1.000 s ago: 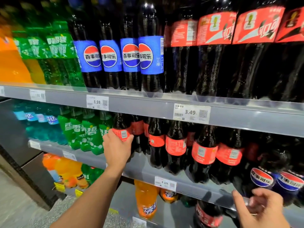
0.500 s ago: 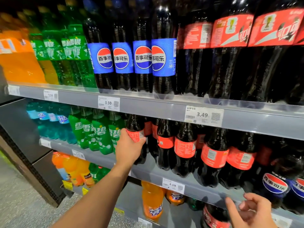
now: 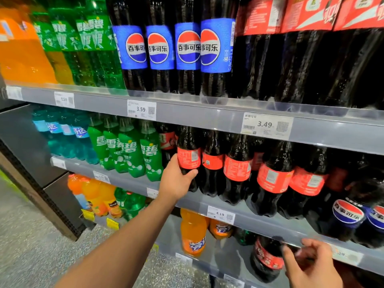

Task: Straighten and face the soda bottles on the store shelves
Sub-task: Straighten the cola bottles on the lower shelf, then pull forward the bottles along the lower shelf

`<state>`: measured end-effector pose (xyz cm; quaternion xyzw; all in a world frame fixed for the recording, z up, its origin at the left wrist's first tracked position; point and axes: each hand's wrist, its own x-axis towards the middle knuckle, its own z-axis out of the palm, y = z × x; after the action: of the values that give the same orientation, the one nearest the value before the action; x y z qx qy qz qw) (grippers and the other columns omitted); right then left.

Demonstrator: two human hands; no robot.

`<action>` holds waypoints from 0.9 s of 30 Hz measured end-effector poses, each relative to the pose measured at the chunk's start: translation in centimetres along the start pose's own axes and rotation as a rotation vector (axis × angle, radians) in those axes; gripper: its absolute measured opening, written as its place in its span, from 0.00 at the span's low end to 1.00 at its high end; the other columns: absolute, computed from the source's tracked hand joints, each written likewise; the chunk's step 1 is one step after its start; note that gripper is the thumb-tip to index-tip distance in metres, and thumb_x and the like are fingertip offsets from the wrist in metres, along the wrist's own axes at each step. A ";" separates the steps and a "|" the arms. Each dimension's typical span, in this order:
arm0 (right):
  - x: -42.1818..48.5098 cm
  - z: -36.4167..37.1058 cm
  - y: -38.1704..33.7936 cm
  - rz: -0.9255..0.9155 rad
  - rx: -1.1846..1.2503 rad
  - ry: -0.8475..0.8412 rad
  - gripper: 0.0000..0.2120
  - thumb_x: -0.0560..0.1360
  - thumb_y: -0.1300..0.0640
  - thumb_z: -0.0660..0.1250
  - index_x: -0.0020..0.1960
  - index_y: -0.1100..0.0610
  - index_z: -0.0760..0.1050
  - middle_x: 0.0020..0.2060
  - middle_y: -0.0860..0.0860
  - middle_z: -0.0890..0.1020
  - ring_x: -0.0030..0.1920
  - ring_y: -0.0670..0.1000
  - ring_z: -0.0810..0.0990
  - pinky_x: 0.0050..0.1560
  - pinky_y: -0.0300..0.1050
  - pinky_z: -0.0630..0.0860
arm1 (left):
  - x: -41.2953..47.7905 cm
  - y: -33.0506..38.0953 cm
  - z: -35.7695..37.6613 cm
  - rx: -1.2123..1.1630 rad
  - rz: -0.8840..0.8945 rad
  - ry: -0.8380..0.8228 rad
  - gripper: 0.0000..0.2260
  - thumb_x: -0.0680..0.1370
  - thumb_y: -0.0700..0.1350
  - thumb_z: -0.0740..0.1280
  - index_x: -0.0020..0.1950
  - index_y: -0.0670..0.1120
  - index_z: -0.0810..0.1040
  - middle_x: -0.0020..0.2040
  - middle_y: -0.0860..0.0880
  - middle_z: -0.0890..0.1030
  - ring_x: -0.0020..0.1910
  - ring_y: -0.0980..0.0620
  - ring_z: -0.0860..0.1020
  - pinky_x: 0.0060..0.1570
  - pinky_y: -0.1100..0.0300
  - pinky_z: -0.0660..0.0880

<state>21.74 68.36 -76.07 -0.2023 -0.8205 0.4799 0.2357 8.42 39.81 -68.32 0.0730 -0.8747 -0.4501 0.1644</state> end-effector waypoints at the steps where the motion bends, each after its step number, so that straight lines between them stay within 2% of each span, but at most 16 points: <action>1: -0.4 0.1 -0.1 0.012 -0.008 -0.008 0.24 0.65 0.59 0.80 0.45 0.41 0.67 0.43 0.38 0.79 0.31 0.47 0.81 0.35 0.47 0.75 | -0.8 -1.0 0.2 0.005 -0.013 -0.009 0.25 0.74 0.50 0.73 0.68 0.48 0.69 0.60 0.55 0.76 0.62 0.50 0.75 0.57 0.58 0.71; 3: -1.2 0.1 -0.2 0.011 -0.055 -0.034 0.23 0.65 0.59 0.80 0.43 0.41 0.68 0.42 0.35 0.79 0.32 0.45 0.81 0.37 0.44 0.75 | -2.8 -3.3 0.1 0.046 -0.061 -0.029 0.33 0.75 0.51 0.72 0.75 0.45 0.63 0.71 0.49 0.70 0.70 0.48 0.68 0.67 0.51 0.68; 4: -1.6 0.2 -0.4 0.008 -0.085 -0.051 0.22 0.65 0.59 0.80 0.42 0.41 0.68 0.41 0.33 0.79 0.29 0.47 0.80 0.38 0.42 0.74 | -3.8 -4.5 -0.1 0.079 -0.069 -0.040 0.32 0.75 0.52 0.71 0.75 0.45 0.63 0.72 0.48 0.70 0.71 0.48 0.68 0.68 0.50 0.67; 6: -2.1 0.2 -0.8 0.002 -0.142 -0.105 0.19 0.66 0.56 0.79 0.40 0.41 0.69 0.36 0.31 0.80 0.23 0.47 0.78 0.40 0.39 0.73 | -5.4 -6.6 -0.7 0.191 -0.024 -0.058 0.27 0.75 0.52 0.71 0.71 0.45 0.70 0.67 0.48 0.74 0.66 0.48 0.72 0.64 0.53 0.70; 8: -2.3 0.4 -1.2 0.004 -0.186 -0.191 0.14 0.68 0.53 0.77 0.41 0.41 0.72 0.30 0.37 0.81 0.28 0.48 0.79 0.38 0.37 0.71 | -6.3 -7.7 -1.1 0.276 0.039 -0.066 0.19 0.75 0.51 0.70 0.64 0.47 0.76 0.60 0.49 0.78 0.60 0.50 0.76 0.58 0.56 0.72; 11: -2.6 1.1 -1.5 0.004 -0.274 -0.329 0.08 0.70 0.54 0.74 0.40 0.47 0.75 0.29 0.45 0.82 0.35 0.50 0.80 0.43 0.46 0.74 | -7.2 -8.1 -1.4 0.294 0.051 -0.114 0.12 0.75 0.51 0.70 0.57 0.51 0.79 0.53 0.52 0.80 0.53 0.53 0.77 0.52 0.58 0.73; 14: -3.1 2.2 -2.7 -0.040 -0.317 -0.459 0.08 0.72 0.56 0.72 0.38 0.50 0.75 0.30 0.46 0.81 0.35 0.48 0.79 0.41 0.48 0.75 | -7.9 -8.1 -1.7 0.318 0.078 -0.142 0.11 0.75 0.52 0.69 0.56 0.53 0.80 0.53 0.54 0.81 0.52 0.56 0.78 0.50 0.62 0.72; 18: -3.1 5.4 -4.3 -0.192 -0.388 -0.621 0.07 0.74 0.54 0.70 0.39 0.50 0.73 0.30 0.44 0.79 0.33 0.41 0.76 0.32 0.37 0.67 | -7.6 -7.1 -4.2 0.363 0.039 -0.101 0.06 0.76 0.52 0.68 0.50 0.54 0.81 0.43 0.56 0.81 0.44 0.55 0.79 0.46 0.60 0.75; 22: -2.9 9.4 -6.7 -0.315 -0.404 -0.725 0.06 0.75 0.52 0.67 0.40 0.49 0.72 0.31 0.45 0.79 0.34 0.44 0.76 0.35 0.41 0.68 | -6.8 -6.1 -6.9 0.470 0.046 -0.058 0.06 0.76 0.53 0.66 0.46 0.54 0.81 0.40 0.55 0.83 0.42 0.52 0.80 0.40 0.56 0.76; 27: -5.2 14.9 -11.6 -0.549 -0.354 -0.825 0.03 0.75 0.55 0.64 0.42 0.51 0.74 0.32 0.47 0.79 0.38 0.51 0.78 0.41 0.48 0.75 | -7.6 -7.8 -11.9 0.523 -0.049 0.017 0.06 0.76 0.53 0.67 0.48 0.53 0.82 0.43 0.53 0.84 0.42 0.51 0.80 0.41 0.54 0.78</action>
<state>16.05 49.84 -73.24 0.1890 -0.9365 0.2942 -0.0275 19.61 28.29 -69.86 0.1382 -0.9579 -0.2117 0.1363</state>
